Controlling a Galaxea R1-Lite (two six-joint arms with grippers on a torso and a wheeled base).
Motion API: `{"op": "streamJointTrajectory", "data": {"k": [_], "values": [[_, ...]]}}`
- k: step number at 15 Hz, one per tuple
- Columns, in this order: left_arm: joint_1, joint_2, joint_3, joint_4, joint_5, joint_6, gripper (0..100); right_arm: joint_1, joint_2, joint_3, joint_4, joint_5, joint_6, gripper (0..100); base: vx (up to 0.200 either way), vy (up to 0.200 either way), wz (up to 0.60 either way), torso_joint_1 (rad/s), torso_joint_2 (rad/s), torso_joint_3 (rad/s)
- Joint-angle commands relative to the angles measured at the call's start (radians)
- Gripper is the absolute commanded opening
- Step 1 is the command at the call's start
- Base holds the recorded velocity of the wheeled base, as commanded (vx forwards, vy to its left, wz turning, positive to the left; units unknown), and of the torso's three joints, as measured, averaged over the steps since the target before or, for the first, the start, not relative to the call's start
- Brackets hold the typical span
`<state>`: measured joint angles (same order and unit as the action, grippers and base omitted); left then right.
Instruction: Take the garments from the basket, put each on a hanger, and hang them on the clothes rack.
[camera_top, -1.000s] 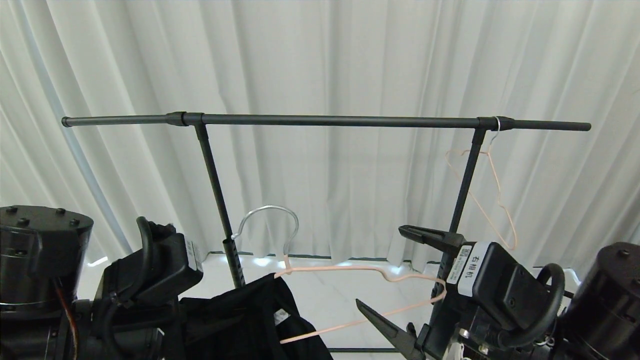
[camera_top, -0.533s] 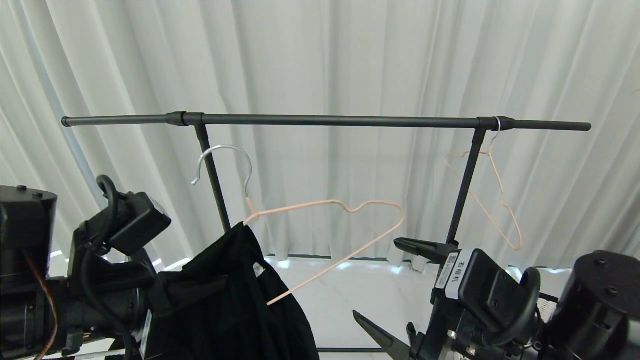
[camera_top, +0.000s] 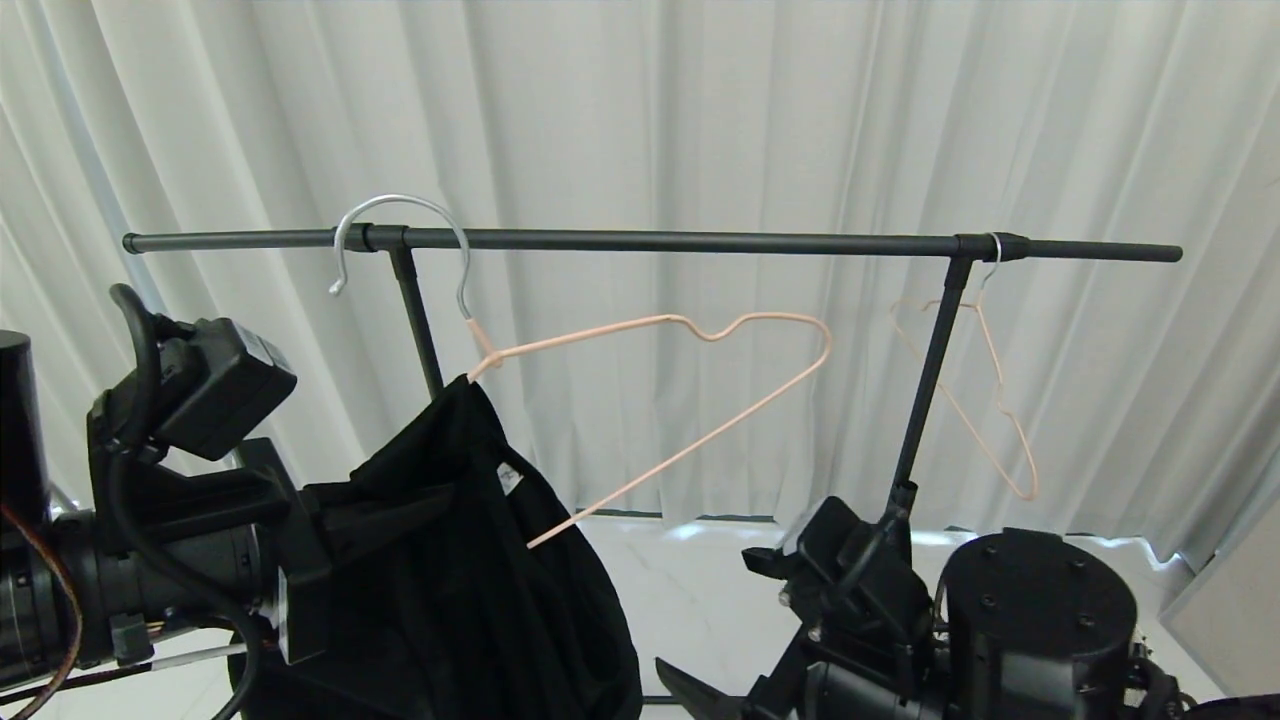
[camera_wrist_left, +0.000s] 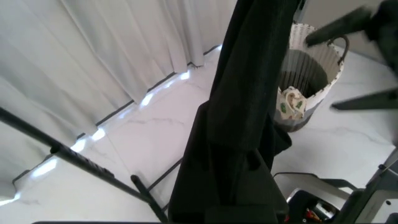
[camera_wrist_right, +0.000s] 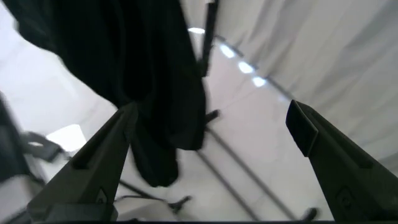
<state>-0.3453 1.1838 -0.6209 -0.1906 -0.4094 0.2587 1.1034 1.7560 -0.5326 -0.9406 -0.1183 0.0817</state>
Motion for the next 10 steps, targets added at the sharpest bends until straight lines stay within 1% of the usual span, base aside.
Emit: {"op": "streamJointTrajectory", "data": {"k": [1, 3, 5, 7, 8, 10], "values": [[-0.018, -0.001, 0.001, 0.000, 0.001, -0.001, 0, 0.049, 0.065, -0.086, 0.051, -0.003, 0.064, 100, 0.000, 0.000, 0.00, 0.000, 0.00, 0.000], [-0.041, -0.001, 0.003, 0.000, 0.021, -0.001, 0, 0.069, 0.079, -0.136, 0.094, -0.009, 0.095, 100, 0.000, 0.000, 0.00, 0.000, 0.00, 0.000], [-0.060, 0.000, 0.001, 0.000, 0.027, -0.001, 0, 0.069, 0.094, -0.144, 0.095, -0.018, 0.095, 100, 0.000, 0.000, 0.00, 0.000, 0.00, 0.000], [-0.084, -0.003, 0.001, 0.000, 0.029, -0.001, 0, 0.065, 0.126, -0.145, 0.094, -0.077, 0.095, 100, 0.000, 0.000, 0.00, 0.000, 0.00, 0.000], [-0.095, -0.001, 0.000, 0.000, 0.030, -0.001, 0, 0.059, 0.145, -0.144, 0.094, -0.121, 0.098, 100, 0.000, 0.000, 0.00, 0.000, 0.00, 0.000], [-0.106, 0.000, -0.003, 0.000, 0.030, -0.001, 0, 0.053, 0.162, -0.144, 0.094, -0.146, 0.101, 100, 0.000, 0.000, 0.00, 0.000, 0.00, 0.000]]}}
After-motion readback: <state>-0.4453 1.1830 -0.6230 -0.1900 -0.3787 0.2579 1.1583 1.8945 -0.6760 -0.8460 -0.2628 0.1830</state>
